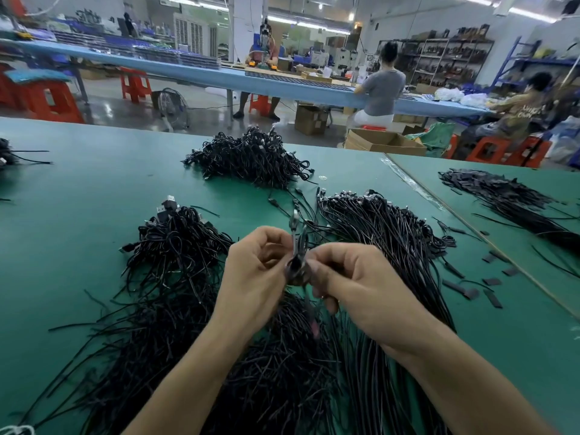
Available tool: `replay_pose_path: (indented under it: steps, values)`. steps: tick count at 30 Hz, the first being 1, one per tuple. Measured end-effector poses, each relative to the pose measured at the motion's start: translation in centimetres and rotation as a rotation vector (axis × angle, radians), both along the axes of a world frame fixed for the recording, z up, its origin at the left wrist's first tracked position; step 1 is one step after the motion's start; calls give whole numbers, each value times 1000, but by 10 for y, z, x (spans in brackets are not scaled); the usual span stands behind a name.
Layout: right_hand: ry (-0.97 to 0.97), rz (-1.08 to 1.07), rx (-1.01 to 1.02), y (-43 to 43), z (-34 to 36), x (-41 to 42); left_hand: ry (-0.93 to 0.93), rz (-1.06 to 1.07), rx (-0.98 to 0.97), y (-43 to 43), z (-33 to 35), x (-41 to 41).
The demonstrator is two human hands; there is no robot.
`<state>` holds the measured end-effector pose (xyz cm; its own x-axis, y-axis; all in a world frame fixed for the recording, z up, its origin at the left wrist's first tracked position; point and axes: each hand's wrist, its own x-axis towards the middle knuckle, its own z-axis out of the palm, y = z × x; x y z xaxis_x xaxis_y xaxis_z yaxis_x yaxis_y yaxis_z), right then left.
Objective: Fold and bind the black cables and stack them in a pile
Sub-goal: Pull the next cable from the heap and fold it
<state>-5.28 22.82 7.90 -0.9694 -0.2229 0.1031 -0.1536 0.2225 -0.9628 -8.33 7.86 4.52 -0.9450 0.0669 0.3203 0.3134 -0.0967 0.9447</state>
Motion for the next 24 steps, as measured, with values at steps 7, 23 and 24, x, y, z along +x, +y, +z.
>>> replay_pose_path:
  steps: [7,23,24]
  values:
    - [-204,6,-89,2,-15,1,-122,-276,197,-5,11,8]
    - [-63,-240,-181,11,-15,-10,68,30,-326,7,-3,10]
    - [-35,-223,-184,9,-13,-9,37,32,-339,7,-2,10]
